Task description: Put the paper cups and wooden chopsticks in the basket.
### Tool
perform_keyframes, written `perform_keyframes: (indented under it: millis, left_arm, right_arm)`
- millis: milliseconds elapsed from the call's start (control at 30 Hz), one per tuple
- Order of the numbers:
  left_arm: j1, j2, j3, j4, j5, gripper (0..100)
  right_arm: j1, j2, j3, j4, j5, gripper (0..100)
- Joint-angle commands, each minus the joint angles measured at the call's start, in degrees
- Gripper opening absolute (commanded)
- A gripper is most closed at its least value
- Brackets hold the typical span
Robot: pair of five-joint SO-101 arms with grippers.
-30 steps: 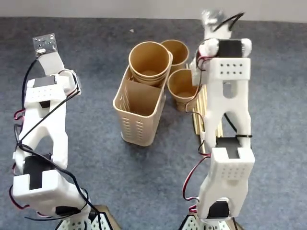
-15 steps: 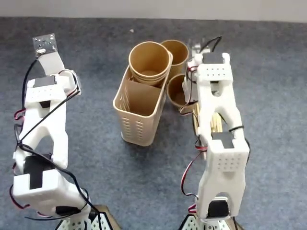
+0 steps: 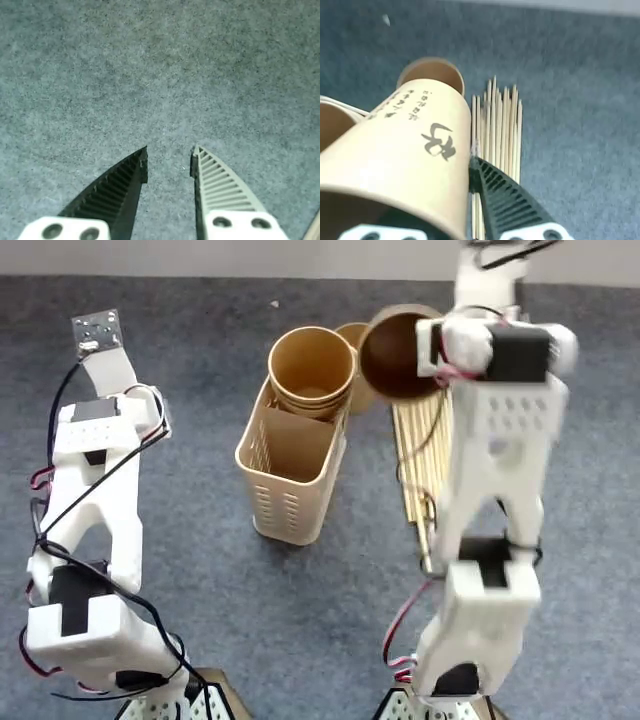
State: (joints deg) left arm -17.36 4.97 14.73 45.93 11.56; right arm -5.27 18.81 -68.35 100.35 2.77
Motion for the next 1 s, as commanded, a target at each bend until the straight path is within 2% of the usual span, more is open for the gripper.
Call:
perform_keyframes:
  millis: [0,167,533,700,767,967]
  left_arm:
    - [1.2,-0.3,-0.1,-1.1,0.3,17]
    - [1.2,-0.2,-0.1,-1.1,0.3,17]
    - [1.2,-0.2,-0.1,-1.1,0.3,17]
    - [1.2,-0.2,-0.1,-1.1,0.3,17]
    - [1.3,-0.2,-0.1,-1.1,0.3,17]
    - [1.3,-0.2,-0.1,-1.1,0.2,17]
  right_arm:
    - [-7.3,-14.5,-3.2,0.5,-2.1,0.6]
    - [-14.6,-15.5,-3.1,0.4,-2.3,0.6]
    - [-14.8,-3.7,13.2,0.6,-2.3,0.6]
    - [-14.9,-3.5,9.7,-0.7,-2.2,1.6]
    - [-14.6,-3.4,6.5,-2.8,-2.3,7.0]
    - [-15.0,-3.1,3.2,-7.1,-1.9,36.9]
